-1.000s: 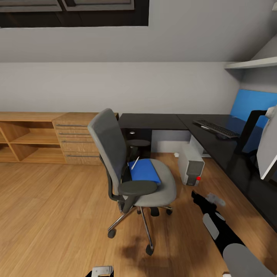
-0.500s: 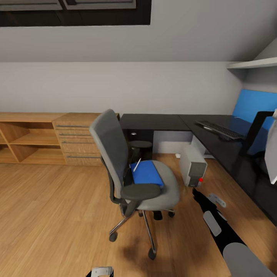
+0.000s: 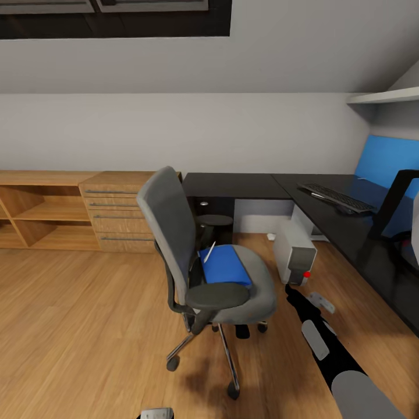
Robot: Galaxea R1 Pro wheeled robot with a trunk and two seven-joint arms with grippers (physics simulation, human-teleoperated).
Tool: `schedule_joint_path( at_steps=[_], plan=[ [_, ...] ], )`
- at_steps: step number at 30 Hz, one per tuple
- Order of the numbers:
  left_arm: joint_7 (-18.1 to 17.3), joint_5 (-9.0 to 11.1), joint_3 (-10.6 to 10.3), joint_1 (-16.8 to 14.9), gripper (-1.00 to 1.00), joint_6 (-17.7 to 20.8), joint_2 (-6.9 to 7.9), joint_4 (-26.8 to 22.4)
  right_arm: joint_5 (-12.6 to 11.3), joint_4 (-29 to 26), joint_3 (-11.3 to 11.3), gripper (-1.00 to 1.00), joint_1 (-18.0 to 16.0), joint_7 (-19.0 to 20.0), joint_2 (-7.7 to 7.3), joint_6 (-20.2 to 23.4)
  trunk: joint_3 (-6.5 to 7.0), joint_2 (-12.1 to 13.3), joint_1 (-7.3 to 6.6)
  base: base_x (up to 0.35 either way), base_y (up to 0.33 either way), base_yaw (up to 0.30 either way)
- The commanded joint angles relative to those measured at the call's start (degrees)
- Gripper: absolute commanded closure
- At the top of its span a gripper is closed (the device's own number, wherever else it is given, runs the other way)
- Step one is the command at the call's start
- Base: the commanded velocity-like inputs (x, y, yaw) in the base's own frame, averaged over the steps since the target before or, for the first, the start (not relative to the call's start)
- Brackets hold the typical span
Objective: In the bedroom, organize the workspace by keeping the computer under the desk, ensuring the monitor is on the desk, placing the keyboard on the desk next to the monitor, placing the mouse on the desk next to the keyboard, moving the folder from the swivel chair onto the desk next to the mouse, stacking the notebook on top of the folder with the pen on top of the notebook, and positioning the swivel chair next to the desk.
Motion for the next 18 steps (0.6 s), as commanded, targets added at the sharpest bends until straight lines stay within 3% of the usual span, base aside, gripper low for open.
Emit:
schedule_joint_path(
  at_steps=[1, 18],
  plan=[
    [0.43, 0.24, -0.54, -0.04, -1.00, -0.31, 0.20, 0.37, -0.59, 0.32, 0.18, -1.00, 0.22, -0.16, -0.13, -0.21, -0.05, -0.02, -0.01, 0.000, 0.000, 0.000],
    [0.33, 0.10, -0.72, -0.04, -1.00, -0.66, 0.55, 3.44, -0.60, 1.28, 0.33, -1.00, 2.22, -0.11, -1.06, -0.21, -0.05, -0.02, -0.01, 0.000, 0.000, 0.000]
  ],
)
